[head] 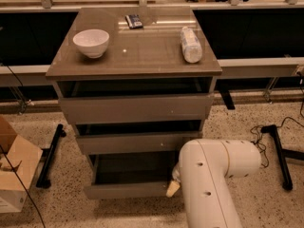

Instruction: Open bottom drawer

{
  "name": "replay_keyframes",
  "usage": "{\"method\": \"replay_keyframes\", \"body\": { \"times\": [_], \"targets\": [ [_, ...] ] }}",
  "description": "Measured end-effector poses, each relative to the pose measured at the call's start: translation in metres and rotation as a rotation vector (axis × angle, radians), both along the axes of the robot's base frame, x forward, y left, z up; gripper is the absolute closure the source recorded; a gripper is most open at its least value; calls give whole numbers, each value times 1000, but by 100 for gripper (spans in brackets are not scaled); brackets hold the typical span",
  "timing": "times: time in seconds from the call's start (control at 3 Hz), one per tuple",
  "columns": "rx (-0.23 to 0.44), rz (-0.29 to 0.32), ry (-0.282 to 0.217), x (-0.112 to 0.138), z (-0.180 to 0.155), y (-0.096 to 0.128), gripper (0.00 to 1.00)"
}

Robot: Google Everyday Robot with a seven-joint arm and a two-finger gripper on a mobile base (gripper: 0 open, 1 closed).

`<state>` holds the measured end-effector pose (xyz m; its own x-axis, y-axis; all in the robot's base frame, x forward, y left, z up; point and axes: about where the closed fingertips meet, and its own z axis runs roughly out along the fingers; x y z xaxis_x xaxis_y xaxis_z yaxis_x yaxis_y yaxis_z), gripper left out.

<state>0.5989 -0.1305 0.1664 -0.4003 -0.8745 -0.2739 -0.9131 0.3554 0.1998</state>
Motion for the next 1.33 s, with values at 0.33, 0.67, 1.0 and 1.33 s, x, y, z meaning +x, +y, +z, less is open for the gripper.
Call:
{"method": "replay_keyframes", "body": {
  "times": [0.33,0.67,1.0,1.33],
  "targets": [
    [22,18,25,-26,2,-3,0],
    [57,-23,72,-66,-2,-13,0],
    [57,-23,72,-66,3,-13,0],
    [57,-23,73,-66,3,-13,0]
  ]
}}
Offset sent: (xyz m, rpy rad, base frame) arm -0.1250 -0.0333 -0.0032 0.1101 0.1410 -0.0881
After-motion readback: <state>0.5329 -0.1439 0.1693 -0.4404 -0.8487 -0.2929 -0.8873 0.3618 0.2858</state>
